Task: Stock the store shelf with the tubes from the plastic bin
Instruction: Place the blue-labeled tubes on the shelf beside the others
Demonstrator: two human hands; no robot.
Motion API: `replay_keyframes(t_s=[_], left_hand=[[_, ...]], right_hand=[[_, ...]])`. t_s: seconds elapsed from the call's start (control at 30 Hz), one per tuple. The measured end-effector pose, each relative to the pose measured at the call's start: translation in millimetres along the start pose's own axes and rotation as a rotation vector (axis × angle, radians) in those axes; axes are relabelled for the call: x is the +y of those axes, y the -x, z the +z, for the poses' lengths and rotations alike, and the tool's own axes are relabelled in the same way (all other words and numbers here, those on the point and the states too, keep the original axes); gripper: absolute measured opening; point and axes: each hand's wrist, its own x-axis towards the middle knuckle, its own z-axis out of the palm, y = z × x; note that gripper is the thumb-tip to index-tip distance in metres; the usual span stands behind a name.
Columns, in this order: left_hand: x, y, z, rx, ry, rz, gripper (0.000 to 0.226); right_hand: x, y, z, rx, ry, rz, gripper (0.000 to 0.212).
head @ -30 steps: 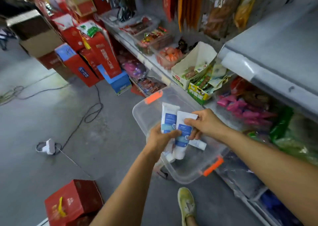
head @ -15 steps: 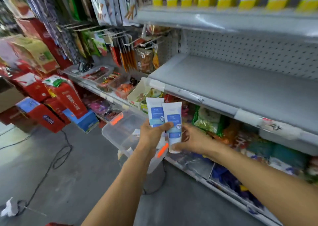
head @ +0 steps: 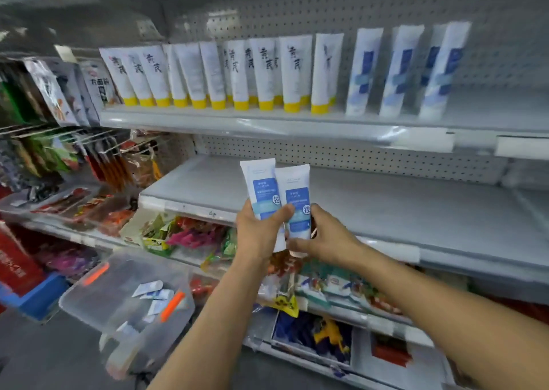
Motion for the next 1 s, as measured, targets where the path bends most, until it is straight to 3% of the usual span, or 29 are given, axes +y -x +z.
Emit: replay_keyframes(t_s=[0.13, 0.23, 0.33, 0.43, 0.63, 0.8, 1.0], left_hand=[[22.8, 25.7, 82.7, -0.046, -0.006, 0.083, 0.024], [40.8, 44.6, 136.7, -0.058, -0.019, 0.177, 0.011], [55.6, 57.8, 180.7, -0.073, 0.001, 0.200, 0.013], [69.3, 58.3, 212.7, -0.120, -0.022, 0.169, 0.017], [89.9, 31.0, 234.7, -0.331, -0.109, 0.267, 0.023], [101.3, -8.7, 239.4, -0.344, -0.166, 0.379, 0.034], [113.4, -44.2, 246.5, -0.367, -0.204, 0.392, 0.049]], right_hand=[[15.2, 33.9, -82.8, 0.098, 0.090, -0.029, 0.042], [26.7, 54.3, -140.6, 0.185, 0.124, -0.001, 0.050], [31.7, 71.0, -191.8, 0.275, 0.154, -0.014, 0.056], [28.7, 78.7, -235.7, 0.393, 0.145, -0.036, 0.046], [19.0, 58.0, -301.6, 0.556, 0.109, -0.023, 0.042], [21.1, 14.1, -327.0, 0.606, 0.105, 0.041, 0.039], [37.6, -41.2, -335.5, 0.590, 0.106, 0.163, 0.043]])
